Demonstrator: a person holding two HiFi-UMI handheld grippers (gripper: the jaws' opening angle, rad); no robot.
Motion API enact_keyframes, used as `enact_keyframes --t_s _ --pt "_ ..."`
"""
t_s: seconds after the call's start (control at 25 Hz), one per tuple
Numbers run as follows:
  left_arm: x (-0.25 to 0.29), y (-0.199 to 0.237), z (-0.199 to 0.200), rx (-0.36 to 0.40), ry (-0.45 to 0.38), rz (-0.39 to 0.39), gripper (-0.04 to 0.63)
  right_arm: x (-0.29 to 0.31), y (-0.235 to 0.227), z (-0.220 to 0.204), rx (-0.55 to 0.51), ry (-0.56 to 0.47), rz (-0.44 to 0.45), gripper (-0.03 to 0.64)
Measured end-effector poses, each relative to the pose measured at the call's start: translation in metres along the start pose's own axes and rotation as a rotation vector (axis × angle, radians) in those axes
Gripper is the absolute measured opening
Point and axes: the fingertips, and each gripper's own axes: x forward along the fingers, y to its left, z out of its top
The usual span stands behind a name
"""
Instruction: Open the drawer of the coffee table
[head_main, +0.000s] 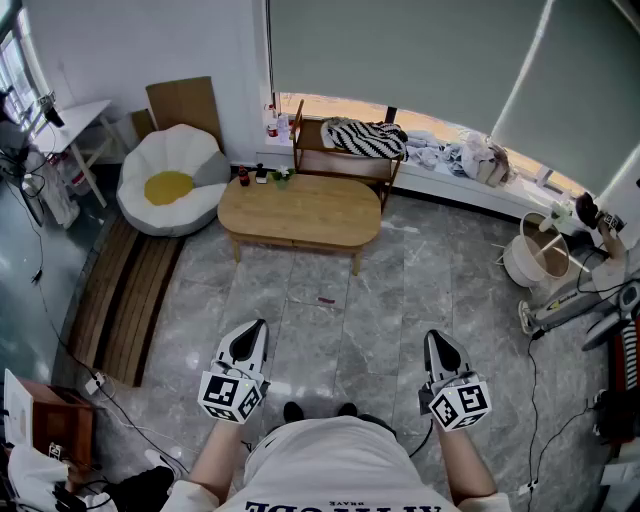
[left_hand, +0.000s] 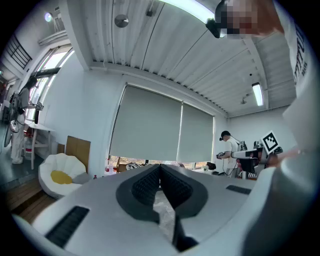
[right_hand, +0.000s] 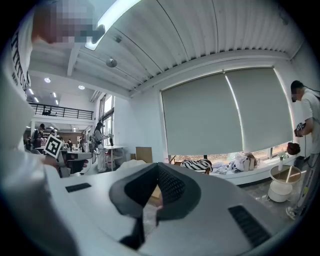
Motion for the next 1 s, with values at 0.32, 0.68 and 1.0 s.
enact_keyframes --t_s 0.32,0.68,1.0 --pt "0.004 0.004 -0.001 -0.001 0.005 -0.003 0.018 0.005 0.001 -0.002 0.003 0.004 0.001 0.015" --pt "0.004 0.009 -0.002 0.002 0.009 -0.011 0.018 0.009 0.005 -0.002 0.034 0.000 0.008 0.015" --pt "0.001 0.029 -0.008 0.010 0.026 -0.035 0.020 0.023 0.029 -0.004 -0.002 -0.011 0.006 0.015"
